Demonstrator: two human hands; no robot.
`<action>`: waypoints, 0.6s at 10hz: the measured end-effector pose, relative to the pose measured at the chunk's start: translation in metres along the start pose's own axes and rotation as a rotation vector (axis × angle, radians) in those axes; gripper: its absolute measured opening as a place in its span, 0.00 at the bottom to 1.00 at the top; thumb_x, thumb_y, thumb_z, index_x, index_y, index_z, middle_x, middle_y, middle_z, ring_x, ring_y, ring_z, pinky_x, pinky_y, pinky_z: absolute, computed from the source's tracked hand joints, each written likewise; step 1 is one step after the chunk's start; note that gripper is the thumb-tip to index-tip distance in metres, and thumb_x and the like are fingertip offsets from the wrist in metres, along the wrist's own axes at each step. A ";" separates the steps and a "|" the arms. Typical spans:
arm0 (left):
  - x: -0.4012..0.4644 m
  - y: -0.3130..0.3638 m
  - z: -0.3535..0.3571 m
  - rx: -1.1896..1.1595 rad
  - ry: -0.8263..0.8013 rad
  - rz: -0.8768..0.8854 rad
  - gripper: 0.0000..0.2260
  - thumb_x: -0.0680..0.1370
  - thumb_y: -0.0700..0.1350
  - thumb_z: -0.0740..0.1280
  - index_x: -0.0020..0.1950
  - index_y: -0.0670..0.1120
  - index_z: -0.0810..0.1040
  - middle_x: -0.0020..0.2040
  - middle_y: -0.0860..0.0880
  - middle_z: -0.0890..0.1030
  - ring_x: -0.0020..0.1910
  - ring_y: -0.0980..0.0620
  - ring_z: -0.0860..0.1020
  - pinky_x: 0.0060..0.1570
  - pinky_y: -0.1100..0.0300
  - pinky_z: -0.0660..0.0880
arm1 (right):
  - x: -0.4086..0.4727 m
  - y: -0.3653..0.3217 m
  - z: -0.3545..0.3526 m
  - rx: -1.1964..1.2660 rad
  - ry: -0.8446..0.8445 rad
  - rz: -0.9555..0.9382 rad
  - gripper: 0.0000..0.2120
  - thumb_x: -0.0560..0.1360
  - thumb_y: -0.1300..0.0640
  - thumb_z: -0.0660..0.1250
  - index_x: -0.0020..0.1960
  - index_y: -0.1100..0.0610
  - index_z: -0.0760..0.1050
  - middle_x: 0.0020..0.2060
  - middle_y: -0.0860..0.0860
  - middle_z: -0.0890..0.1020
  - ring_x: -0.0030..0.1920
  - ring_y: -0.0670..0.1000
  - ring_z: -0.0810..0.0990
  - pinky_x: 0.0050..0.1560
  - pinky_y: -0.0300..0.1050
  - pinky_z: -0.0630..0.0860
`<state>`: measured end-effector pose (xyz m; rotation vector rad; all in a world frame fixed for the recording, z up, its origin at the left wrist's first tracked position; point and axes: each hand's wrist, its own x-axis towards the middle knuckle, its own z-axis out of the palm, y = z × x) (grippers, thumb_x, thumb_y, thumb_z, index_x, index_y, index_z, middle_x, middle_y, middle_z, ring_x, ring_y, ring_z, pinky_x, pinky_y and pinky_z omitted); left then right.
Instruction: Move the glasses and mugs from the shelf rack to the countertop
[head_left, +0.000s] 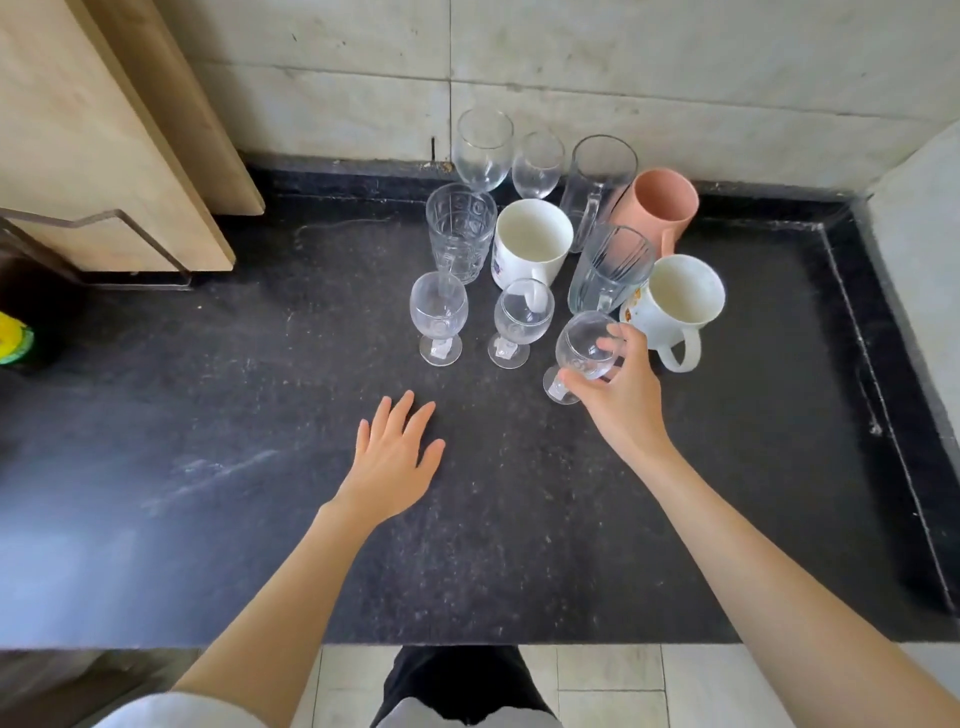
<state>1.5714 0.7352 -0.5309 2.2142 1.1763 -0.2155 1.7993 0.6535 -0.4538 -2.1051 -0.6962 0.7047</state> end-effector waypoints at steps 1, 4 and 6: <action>0.010 -0.004 0.010 0.072 0.035 0.016 0.24 0.80 0.53 0.53 0.75 0.50 0.54 0.78 0.47 0.49 0.76 0.44 0.43 0.71 0.41 0.42 | 0.011 0.004 0.004 0.032 0.018 0.008 0.30 0.67 0.57 0.73 0.64 0.51 0.63 0.57 0.46 0.73 0.57 0.52 0.76 0.51 0.38 0.69; 0.029 -0.008 0.020 0.201 0.025 -0.007 0.32 0.76 0.64 0.52 0.75 0.57 0.42 0.78 0.51 0.41 0.75 0.45 0.36 0.66 0.36 0.33 | 0.020 0.011 0.012 0.126 0.054 -0.007 0.31 0.67 0.56 0.74 0.63 0.47 0.62 0.59 0.45 0.72 0.55 0.48 0.76 0.42 0.21 0.72; 0.033 -0.007 0.023 0.248 -0.019 -0.034 0.33 0.73 0.69 0.45 0.69 0.60 0.29 0.77 0.51 0.37 0.74 0.44 0.33 0.65 0.36 0.31 | 0.019 0.010 0.013 0.153 0.041 0.027 0.33 0.67 0.57 0.74 0.65 0.45 0.59 0.62 0.45 0.70 0.58 0.48 0.75 0.48 0.28 0.74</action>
